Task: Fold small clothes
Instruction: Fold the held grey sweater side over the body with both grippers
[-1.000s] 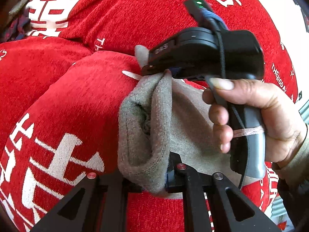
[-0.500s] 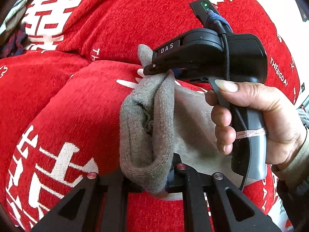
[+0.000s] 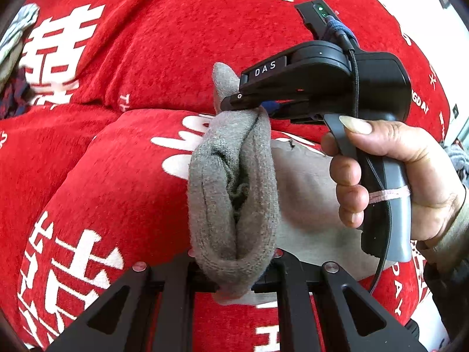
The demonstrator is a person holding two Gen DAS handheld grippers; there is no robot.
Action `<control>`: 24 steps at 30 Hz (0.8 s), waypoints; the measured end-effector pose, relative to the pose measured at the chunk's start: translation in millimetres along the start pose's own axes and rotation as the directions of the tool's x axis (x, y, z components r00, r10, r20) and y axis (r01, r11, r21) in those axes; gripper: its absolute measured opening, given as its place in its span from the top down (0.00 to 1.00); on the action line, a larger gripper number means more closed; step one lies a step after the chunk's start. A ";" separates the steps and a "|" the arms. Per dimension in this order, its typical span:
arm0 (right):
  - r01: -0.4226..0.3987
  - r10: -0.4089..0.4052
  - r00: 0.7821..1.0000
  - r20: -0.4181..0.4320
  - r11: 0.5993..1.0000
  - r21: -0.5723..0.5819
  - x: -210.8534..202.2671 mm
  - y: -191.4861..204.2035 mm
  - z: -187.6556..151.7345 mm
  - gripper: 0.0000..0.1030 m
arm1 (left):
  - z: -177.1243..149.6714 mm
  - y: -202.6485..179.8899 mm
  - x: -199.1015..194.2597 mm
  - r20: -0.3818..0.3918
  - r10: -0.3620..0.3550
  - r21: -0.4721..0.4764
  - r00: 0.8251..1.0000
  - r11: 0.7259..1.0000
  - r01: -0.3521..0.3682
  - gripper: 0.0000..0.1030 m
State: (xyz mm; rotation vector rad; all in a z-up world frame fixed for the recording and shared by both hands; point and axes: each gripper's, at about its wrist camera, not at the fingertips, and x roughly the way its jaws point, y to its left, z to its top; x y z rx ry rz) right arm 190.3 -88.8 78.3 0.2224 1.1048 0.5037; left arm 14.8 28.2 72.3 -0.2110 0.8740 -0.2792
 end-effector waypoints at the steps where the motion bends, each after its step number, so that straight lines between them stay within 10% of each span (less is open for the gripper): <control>1: -0.006 0.006 1.000 0.004 1.000 0.004 -3.2 -2.9 -0.2 0.79 | 1.1 -3.6 -0.5 0.001 0.003 0.008 1.000 1.000 -0.003 0.86; 24: -0.087 0.077 0.993 0.094 0.990 0.110 -74.8 -87.1 -20.4 0.79 | 10.3 -103.9 2.6 -0.008 0.022 0.195 1.000 0.981 -0.020 0.86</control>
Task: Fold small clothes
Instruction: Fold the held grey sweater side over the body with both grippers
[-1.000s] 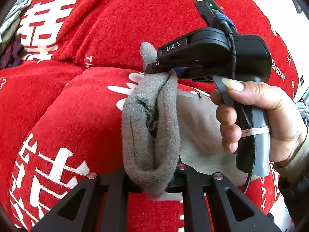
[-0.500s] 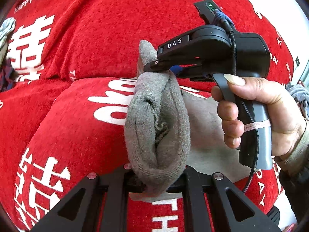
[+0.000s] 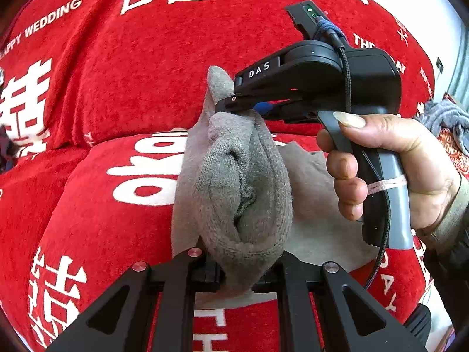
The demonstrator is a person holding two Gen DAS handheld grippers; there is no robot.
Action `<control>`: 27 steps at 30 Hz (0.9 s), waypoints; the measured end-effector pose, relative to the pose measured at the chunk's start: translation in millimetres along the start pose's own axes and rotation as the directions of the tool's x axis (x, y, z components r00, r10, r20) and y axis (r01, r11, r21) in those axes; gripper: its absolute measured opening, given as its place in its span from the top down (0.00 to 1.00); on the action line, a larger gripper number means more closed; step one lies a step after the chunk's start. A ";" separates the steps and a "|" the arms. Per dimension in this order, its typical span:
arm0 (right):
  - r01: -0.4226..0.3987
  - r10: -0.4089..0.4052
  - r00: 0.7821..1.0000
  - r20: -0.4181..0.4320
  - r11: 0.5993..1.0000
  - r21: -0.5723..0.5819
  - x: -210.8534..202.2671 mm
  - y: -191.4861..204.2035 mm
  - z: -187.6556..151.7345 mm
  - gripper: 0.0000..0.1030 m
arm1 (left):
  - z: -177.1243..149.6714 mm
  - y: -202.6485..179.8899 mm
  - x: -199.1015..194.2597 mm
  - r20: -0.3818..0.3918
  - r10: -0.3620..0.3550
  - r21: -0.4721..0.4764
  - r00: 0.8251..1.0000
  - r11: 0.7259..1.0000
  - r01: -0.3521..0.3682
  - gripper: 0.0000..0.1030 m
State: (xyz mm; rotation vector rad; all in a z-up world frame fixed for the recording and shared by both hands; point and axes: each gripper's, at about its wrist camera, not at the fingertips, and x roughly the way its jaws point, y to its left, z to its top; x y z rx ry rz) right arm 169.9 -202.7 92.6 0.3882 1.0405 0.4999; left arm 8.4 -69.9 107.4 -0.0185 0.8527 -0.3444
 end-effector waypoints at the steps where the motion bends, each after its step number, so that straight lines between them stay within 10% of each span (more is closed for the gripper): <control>1: 0.001 -0.001 1.000 0.001 1.000 -0.001 -3.7 -3.4 -0.4 0.79 | -0.1 -4.5 0.9 -0.002 -0.001 0.007 1.000 1.000 0.001 0.86; 27: -0.061 0.059 0.997 0.040 0.997 0.046 -66.6 -121.0 -25.4 0.79 | -6.0 -145.2 48.3 -0.070 0.045 0.266 0.996 0.964 -0.025 0.86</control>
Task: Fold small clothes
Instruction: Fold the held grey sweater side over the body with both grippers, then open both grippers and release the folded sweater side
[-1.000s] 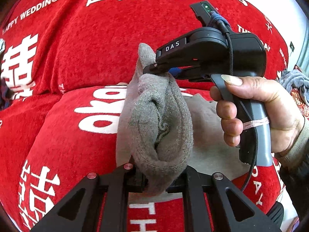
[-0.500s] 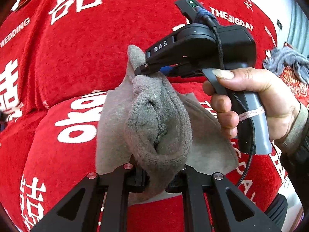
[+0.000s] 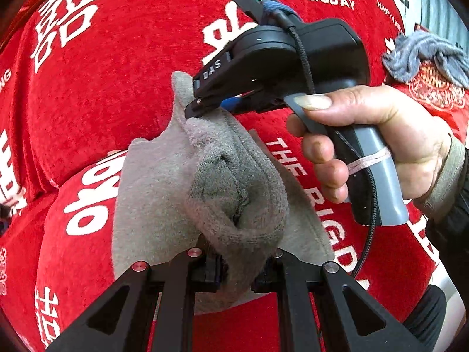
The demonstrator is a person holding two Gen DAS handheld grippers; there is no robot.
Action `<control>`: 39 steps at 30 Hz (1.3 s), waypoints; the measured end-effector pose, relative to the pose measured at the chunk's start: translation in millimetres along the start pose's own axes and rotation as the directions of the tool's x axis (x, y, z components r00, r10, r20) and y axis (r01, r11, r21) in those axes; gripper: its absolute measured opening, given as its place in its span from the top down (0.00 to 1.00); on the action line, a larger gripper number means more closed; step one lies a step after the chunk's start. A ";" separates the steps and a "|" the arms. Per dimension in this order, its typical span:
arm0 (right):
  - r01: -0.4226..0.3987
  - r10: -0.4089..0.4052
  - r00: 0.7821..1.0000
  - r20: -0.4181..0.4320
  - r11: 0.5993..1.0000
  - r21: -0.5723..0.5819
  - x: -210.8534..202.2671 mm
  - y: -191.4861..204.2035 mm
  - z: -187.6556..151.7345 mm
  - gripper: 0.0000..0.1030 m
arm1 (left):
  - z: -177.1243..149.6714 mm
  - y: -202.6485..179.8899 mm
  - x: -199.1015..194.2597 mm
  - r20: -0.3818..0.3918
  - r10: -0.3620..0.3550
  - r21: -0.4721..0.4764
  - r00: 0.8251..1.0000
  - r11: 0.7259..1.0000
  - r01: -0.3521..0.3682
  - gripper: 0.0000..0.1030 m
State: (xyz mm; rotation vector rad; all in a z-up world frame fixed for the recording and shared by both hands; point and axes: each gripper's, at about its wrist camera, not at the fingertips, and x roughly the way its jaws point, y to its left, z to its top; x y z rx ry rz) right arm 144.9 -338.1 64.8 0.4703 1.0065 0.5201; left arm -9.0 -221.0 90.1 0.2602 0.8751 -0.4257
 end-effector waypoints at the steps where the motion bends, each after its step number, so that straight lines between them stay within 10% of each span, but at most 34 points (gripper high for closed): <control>1: -0.002 0.002 1.000 0.001 1.000 0.005 -1.0 -4.7 -0.5 0.79 | 1.2 -4.6 1.6 -0.002 0.001 0.008 1.000 1.000 -0.001 0.86; 28: 0.083 -0.083 0.997 -0.005 0.992 0.098 4.4 -68.1 -26.6 0.73 | -8.0 -37.8 38.6 -0.080 -0.016 0.045 0.997 0.999 0.019 0.86; 33: 0.147 -0.150 0.989 0.013 0.982 0.117 -10.6 -62.6 -22.9 0.55 | -7.5 -27.6 29.5 -0.079 -0.113 -0.020 0.990 0.994 0.112 0.27; 39: 0.232 -0.238 0.969 0.071 0.969 0.083 -36.8 -40.8 -25.2 0.48 | -6.9 -18.2 8.9 -0.036 -0.110 -0.034 0.993 0.994 0.109 0.27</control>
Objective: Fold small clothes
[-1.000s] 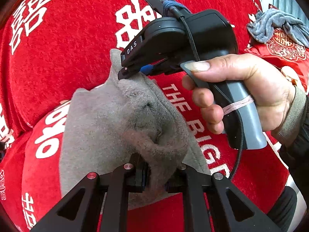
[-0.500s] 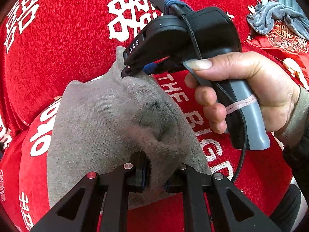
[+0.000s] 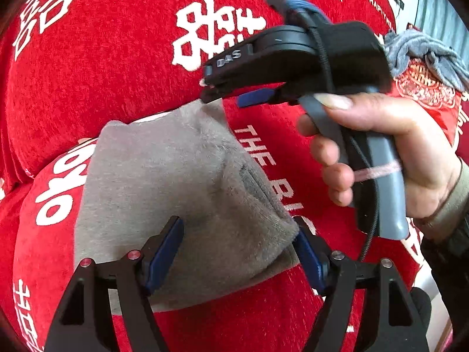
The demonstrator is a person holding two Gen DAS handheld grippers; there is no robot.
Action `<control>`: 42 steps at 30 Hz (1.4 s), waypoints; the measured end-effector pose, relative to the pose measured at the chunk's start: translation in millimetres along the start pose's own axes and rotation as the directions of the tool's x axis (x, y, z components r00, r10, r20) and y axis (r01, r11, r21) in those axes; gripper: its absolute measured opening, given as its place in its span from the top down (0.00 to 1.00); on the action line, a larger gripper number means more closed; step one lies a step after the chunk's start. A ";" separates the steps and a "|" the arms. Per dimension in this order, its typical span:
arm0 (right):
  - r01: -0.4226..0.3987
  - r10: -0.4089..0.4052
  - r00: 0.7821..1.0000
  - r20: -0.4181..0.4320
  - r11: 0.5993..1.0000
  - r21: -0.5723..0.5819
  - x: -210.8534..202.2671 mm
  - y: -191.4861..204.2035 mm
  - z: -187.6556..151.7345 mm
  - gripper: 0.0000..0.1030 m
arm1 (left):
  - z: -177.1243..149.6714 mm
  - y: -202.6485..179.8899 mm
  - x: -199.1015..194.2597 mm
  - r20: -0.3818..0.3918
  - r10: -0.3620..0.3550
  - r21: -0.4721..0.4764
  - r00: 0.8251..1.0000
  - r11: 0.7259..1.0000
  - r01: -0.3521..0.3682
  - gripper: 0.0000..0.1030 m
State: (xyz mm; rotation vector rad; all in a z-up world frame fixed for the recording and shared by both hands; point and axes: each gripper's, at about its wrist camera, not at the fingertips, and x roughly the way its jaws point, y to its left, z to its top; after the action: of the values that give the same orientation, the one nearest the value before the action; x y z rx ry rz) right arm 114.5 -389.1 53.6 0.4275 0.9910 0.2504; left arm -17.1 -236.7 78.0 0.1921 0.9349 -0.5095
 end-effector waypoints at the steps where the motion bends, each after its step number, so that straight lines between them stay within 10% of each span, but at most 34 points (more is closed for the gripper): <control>1: 0.014 -0.013 1.000 0.022 1.000 -0.015 -7.4 4.7 -0.7 0.48 | -0.1 3.8 -4.3 0.004 -0.010 -0.009 1.000 1.000 0.010 0.27; 12: -0.132 0.125 0.991 -0.050 0.974 -0.186 -13.0 59.5 -36.7 0.48 | -1.8 51.2 -33.5 0.054 0.007 -0.079 0.999 0.997 -0.003 0.27; 22: -0.044 0.038 0.998 -0.048 0.990 -0.137 -12.9 26.8 -66.9 0.48 | -15.4 128.4 -15.8 -0.021 0.014 -0.308 1.000 0.951 -0.020 0.27; 33: -0.111 0.121 0.993 0.009 0.937 -0.331 -61.6 77.7 -129.5 0.48 | -20.5 135.6 -7.9 -0.023 0.063 -0.293 0.998 0.954 -0.067 0.27; 36: -0.025 0.011 0.999 -0.050 0.958 -0.284 -40.9 56.6 -149.3 0.53 | -28.8 136.6 -3.3 -0.035 0.067 -0.277 0.997 0.958 -0.074 0.20; 42: -0.060 0.059 0.998 -0.013 0.975 -0.215 -48.2 45.3 -154.6 0.53 | -33.8 139.1 -2.0 -0.050 0.055 -0.272 0.997 0.960 -0.066 0.20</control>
State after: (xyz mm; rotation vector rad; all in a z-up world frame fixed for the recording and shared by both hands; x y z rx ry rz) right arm -42.7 -331.7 37.2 0.2592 0.9466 0.4094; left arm 26.7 -103.1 51.5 -0.0191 1.0271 -0.3158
